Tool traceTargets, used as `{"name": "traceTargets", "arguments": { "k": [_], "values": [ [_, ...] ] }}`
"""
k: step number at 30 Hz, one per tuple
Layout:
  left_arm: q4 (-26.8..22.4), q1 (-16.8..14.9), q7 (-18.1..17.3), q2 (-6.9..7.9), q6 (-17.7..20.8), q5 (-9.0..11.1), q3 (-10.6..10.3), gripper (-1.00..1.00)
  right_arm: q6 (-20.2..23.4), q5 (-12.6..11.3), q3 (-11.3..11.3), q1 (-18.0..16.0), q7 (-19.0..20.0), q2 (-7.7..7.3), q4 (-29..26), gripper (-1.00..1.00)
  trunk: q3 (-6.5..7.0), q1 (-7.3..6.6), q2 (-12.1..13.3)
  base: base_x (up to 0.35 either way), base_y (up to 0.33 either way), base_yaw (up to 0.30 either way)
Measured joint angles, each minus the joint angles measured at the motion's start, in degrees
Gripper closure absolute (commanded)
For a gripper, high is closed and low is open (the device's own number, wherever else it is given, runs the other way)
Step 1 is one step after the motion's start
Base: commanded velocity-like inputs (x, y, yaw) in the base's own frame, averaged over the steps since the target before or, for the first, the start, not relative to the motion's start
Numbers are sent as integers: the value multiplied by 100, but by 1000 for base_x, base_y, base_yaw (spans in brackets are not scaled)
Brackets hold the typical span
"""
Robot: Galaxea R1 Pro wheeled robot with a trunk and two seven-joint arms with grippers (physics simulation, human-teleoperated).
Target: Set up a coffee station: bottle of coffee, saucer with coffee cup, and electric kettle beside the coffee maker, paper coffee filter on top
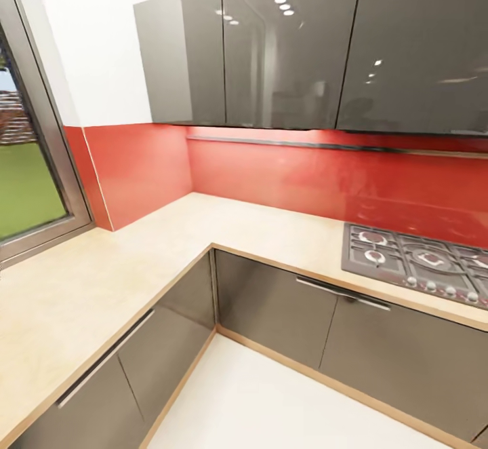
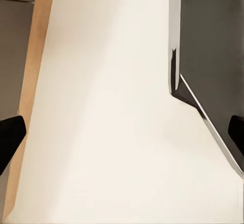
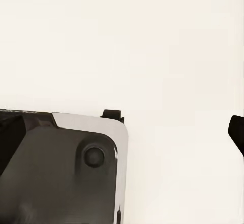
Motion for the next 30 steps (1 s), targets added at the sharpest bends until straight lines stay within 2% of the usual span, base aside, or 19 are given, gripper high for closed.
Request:
{"name": "traceTargets", "arguments": {
  "k": [13,20,30],
  "values": [
    [-9,-5,-1,8,-14,47,33,-100,-1,2,0,0,-1,1,0,-100,0,1,1,267,-202,272],
    [-9,-10,0,8,-14,48,35,-100,-1,3,0,0,0,9,0,-100,1,4,2,-45,-251,276],
    [-10,-13,-3,6,-14,47,35,-100,2,3,0,0,0,10,0,-100,0,3,1,-15,-34,277]
  ]
}}
